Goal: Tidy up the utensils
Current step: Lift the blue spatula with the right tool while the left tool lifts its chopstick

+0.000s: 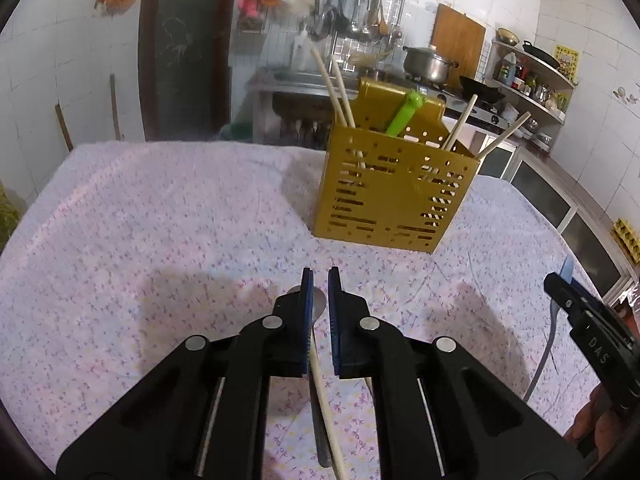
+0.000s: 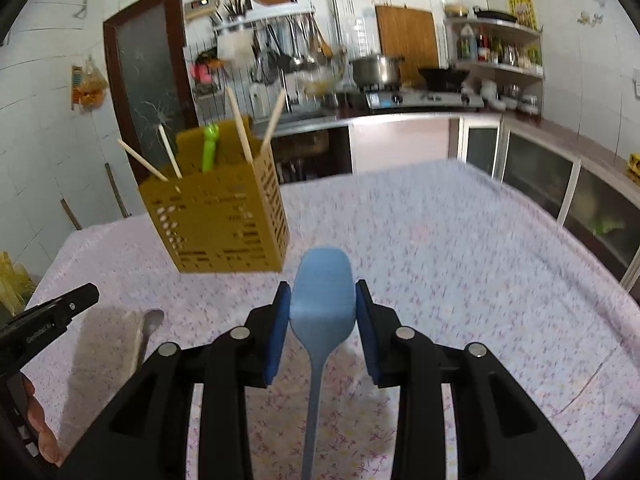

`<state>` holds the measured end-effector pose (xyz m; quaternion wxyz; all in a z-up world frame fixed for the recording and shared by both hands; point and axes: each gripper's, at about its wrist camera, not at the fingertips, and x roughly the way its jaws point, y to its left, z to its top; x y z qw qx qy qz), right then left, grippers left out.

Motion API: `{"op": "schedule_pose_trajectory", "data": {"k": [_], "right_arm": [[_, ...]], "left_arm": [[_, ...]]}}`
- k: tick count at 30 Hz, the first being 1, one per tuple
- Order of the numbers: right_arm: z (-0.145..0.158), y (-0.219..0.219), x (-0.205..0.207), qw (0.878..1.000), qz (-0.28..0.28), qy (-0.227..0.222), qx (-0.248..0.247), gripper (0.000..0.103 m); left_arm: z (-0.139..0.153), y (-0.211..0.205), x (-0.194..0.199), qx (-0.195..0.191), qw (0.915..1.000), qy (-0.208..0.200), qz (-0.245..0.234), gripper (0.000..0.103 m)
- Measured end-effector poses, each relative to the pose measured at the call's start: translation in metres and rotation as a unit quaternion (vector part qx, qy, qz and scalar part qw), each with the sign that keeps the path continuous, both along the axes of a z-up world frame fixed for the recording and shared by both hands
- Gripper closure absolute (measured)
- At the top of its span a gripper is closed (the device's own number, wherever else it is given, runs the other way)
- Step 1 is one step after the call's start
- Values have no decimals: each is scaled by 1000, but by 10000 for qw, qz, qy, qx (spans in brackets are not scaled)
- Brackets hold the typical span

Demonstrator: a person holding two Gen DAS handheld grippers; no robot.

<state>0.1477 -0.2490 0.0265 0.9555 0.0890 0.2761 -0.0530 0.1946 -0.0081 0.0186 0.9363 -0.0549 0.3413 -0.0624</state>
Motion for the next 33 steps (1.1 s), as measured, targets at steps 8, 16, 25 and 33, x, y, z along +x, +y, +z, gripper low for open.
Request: {"op": "schedule_pose_trajectory", "data": {"k": [8, 16, 25, 33], "right_arm": [[-9, 2, 3, 9998, 138, 117, 69, 70], [-19, 7, 12, 9993, 243, 293, 61, 70], [-32, 14, 17, 9986, 303, 442, 27, 70], [-30, 15, 14, 9987, 324, 389, 16, 70]], "left_arm": [[-4, 19, 9, 28, 9997, 154, 160, 97], [-42, 43, 25, 244, 9934, 953, 583, 47], [-76, 25, 37, 780, 9873, 1260, 577, 47], [-73, 8, 35, 847, 9880, 1244, 359, 93]]}}
